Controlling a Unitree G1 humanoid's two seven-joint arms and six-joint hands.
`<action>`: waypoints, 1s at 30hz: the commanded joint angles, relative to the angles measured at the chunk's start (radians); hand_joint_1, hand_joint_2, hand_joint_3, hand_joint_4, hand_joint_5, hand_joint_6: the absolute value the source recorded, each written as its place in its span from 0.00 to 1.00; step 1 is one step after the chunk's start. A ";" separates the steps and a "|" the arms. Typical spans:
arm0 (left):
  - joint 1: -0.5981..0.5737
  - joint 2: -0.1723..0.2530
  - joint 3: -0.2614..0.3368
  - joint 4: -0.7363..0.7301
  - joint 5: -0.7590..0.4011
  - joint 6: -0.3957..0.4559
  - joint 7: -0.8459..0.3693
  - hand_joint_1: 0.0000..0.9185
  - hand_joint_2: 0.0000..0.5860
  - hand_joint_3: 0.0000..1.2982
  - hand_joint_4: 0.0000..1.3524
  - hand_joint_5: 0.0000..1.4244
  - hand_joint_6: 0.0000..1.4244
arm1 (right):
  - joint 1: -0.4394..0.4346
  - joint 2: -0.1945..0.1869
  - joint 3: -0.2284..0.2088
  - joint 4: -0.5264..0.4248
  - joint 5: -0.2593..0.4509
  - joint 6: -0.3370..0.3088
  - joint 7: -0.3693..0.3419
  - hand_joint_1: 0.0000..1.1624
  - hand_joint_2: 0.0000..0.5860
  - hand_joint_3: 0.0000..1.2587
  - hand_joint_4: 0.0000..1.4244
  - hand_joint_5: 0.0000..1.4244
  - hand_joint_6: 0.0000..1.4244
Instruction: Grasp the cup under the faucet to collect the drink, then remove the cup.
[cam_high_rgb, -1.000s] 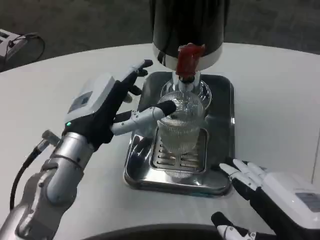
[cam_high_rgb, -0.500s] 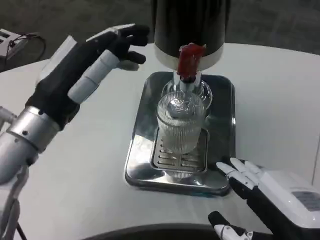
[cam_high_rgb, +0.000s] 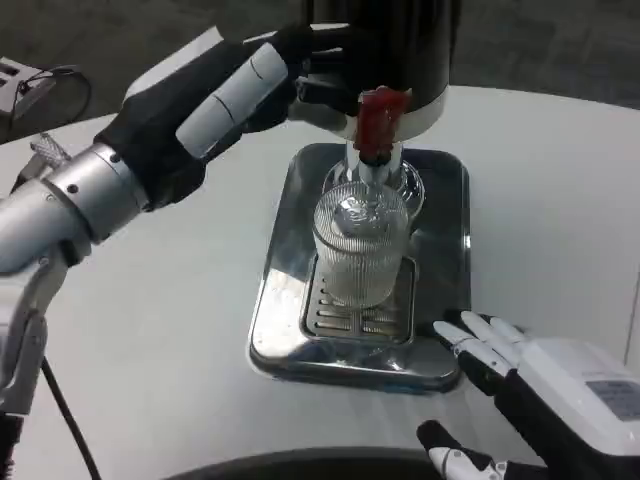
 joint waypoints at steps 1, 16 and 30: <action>-0.069 -0.027 -0.031 0.085 0.029 -0.021 -0.022 0.00 0.18 0.19 0.15 0.21 0.21 | 0.020 0.001 -0.001 -0.026 0.001 -0.003 0.003 0.28 0.82 0.07 0.00 0.00 0.00; -0.163 -0.104 -0.090 0.201 0.087 -0.083 -0.065 0.00 0.18 0.21 0.16 0.23 0.23 | 0.037 0.005 -0.003 -0.034 0.005 -0.002 0.000 0.28 0.82 0.07 0.00 0.00 0.00; -0.145 -0.124 -0.196 0.308 0.198 -0.211 -0.092 0.00 0.18 0.20 0.15 0.22 0.22 | 0.062 0.005 -0.031 -0.047 0.024 0.001 -0.003 0.28 0.81 0.07 0.00 0.00 0.00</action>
